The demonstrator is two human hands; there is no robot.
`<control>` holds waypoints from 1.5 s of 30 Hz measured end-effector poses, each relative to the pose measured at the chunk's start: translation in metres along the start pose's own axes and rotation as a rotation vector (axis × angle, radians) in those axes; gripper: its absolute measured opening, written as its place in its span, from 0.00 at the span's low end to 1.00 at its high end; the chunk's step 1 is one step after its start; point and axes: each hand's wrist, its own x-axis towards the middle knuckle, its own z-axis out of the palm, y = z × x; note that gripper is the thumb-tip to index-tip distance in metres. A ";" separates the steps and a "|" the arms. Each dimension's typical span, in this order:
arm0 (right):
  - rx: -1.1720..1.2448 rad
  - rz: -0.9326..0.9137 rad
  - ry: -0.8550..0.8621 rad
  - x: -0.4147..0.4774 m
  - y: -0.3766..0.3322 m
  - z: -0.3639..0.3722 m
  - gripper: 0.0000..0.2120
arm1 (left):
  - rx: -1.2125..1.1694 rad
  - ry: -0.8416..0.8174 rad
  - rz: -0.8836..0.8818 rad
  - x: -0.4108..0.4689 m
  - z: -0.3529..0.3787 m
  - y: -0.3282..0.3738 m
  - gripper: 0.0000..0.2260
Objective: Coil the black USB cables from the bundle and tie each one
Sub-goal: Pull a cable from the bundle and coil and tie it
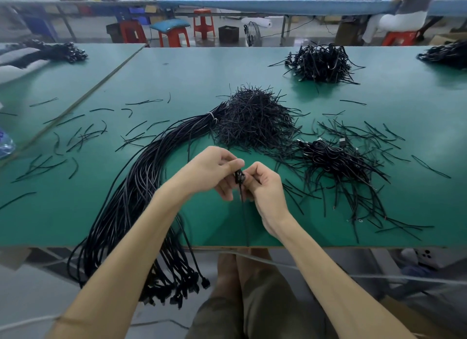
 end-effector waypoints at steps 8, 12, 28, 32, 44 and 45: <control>0.072 0.046 -0.005 0.002 -0.002 -0.004 0.08 | 0.521 0.069 0.102 -0.009 -0.010 -0.004 0.13; 0.051 0.058 -0.001 0.002 -0.002 -0.004 0.09 | 0.643 0.199 0.107 -0.010 -0.005 -0.004 0.23; 0.051 0.002 -0.026 0.003 0.000 -0.007 0.10 | 0.429 0.214 -0.066 -0.007 0.024 0.010 0.24; -0.055 0.057 0.031 0.005 -0.005 0.001 0.15 | 0.647 0.276 -0.005 -0.009 0.013 0.000 0.25; -0.527 0.130 0.180 0.048 -0.091 -0.064 0.13 | 0.736 0.488 -0.159 -0.005 -0.035 -0.031 0.17; -0.712 0.106 0.207 0.053 -0.095 -0.074 0.13 | 0.786 0.487 -0.227 -0.004 -0.037 -0.033 0.18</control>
